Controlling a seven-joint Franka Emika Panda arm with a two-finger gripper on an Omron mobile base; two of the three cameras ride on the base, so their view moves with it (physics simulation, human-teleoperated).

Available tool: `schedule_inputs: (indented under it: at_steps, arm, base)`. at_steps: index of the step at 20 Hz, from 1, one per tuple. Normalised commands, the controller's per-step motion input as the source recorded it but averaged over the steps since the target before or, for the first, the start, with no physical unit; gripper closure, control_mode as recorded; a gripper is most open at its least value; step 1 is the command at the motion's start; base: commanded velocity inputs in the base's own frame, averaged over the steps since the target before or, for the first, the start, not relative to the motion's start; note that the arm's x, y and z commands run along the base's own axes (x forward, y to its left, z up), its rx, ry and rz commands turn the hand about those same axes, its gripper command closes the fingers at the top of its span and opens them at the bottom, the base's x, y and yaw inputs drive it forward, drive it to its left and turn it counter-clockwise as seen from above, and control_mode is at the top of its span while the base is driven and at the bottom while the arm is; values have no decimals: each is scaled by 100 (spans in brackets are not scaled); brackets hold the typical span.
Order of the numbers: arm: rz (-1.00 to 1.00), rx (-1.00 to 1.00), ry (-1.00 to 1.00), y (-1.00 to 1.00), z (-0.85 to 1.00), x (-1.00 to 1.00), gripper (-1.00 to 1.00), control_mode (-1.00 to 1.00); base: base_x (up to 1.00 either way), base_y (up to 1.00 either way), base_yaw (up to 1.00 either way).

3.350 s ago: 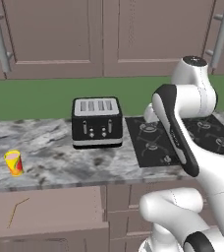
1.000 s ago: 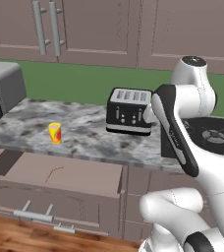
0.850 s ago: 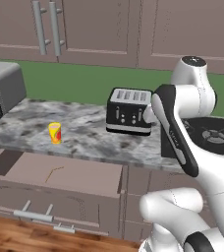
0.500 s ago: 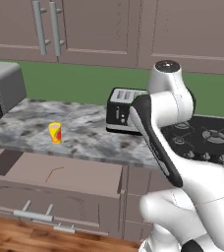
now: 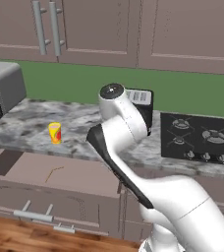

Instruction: Pick up the straw from the left drawer and put it inside the smoothie cup.

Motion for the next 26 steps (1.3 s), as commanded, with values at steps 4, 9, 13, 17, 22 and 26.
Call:
schedule_inputs:
  at_steps: [4,9,13,17,22,26]
  arm:
    - [15,-1,22,65,-35,1,-100,-100]
    - [16,-4,29,86,-63,3,-100,-100]
    - [18,-1,38,54,-84,24,-100,-100]
    - [16,0,20,25,-68,17,-100,-100]
    - [10,0,12,13,-59,5,-100,-100]
    - [8,0,1,7,-39,4,-100,-100]
  base:
    - [0,0,0]
    - [0,0,0]
    - [0,0,0]
    - [0,0,0]
    - [0,0,0]
    - [0,0,0]
